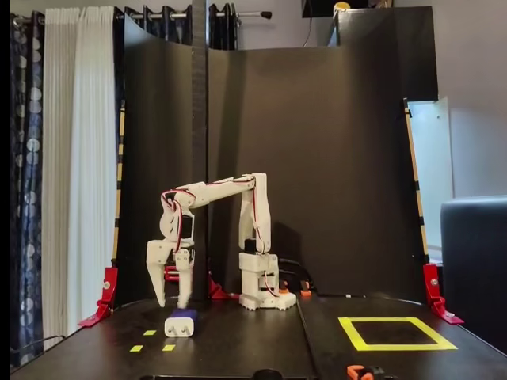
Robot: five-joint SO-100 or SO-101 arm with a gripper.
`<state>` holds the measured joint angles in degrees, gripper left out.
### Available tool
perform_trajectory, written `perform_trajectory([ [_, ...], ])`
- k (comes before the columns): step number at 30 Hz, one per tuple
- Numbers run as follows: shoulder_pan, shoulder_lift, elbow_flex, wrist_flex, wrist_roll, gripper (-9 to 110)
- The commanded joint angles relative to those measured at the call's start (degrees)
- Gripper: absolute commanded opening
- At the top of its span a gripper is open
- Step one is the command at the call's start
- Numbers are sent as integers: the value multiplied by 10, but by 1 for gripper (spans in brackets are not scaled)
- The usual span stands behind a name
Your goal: Grasp a block and put it in the designated area.
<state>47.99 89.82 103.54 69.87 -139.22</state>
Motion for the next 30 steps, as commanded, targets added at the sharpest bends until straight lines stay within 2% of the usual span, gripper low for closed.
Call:
perform_trajectory([
  [1,4,11,-21,-3,1,37],
  [6,5,11,-21,-12,0,42],
  [18,4,-31,-19,-13,0,41],
  [30,2,-90,-18,-67,-1,41],
])
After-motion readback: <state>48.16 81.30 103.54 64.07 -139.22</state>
